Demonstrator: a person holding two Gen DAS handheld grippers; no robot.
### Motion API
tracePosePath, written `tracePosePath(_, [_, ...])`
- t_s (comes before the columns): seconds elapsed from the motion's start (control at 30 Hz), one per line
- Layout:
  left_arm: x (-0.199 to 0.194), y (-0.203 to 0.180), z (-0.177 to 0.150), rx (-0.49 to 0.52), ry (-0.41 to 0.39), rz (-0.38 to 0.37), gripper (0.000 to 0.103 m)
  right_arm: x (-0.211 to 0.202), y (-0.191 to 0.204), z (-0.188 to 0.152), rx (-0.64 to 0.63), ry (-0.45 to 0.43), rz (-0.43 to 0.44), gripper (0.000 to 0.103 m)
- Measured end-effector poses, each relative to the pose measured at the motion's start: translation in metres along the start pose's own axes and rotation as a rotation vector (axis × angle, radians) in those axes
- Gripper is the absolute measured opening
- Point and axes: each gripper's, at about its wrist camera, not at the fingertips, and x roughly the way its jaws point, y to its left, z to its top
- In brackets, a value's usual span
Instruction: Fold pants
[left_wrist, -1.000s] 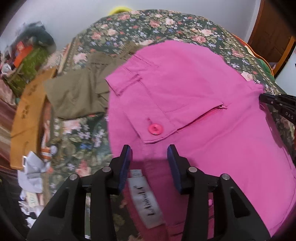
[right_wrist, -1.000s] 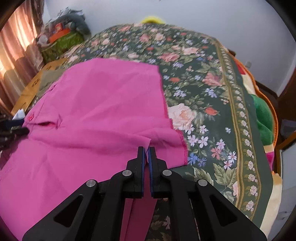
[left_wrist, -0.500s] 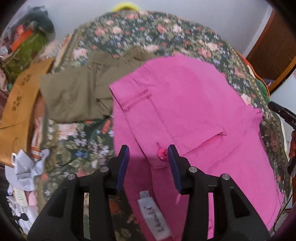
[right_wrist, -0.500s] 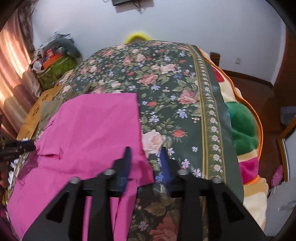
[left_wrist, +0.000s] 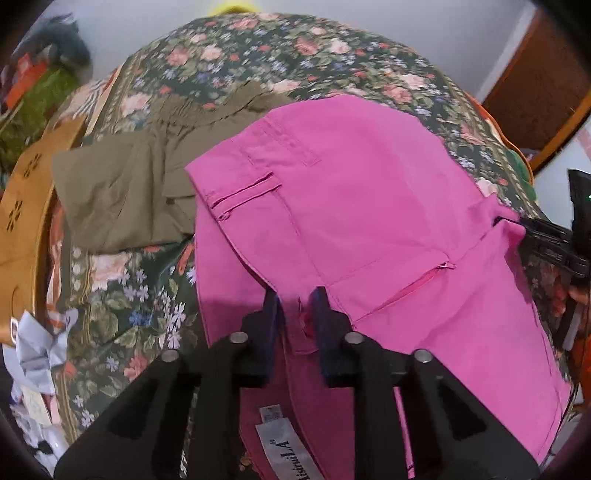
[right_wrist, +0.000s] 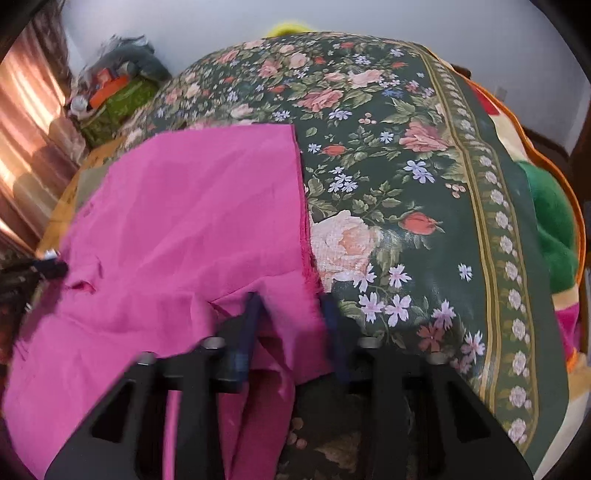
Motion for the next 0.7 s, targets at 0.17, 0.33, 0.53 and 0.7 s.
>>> tracePosePath(0.17, [-0.003, -0.004, 0.001, 0.043, -0.017, 0.019, 0.007, -0.002, 0.008, -0.006, -0.113, 0.019, -0.056, 0.006])
tracePosePath(0.33, [0.001, -0.014, 0.006, 0.086, -0.024, 0.094, 0.007, -0.01, 0.002, -0.011, -0.137, 0.015, -0.104, 0.004])
tracePosePath(0.53, [0.012, -0.02, 0.004, 0.115, -0.01, 0.168, 0.007, -0.012, -0.001, -0.016, -0.118, 0.014, -0.128, 0.004])
tracePosePath(0.7, [0.004, -0.009, 0.007, 0.073, -0.008, 0.113, 0.011, -0.016, -0.001, -0.012, -0.09, 0.025, -0.111, 0.008])
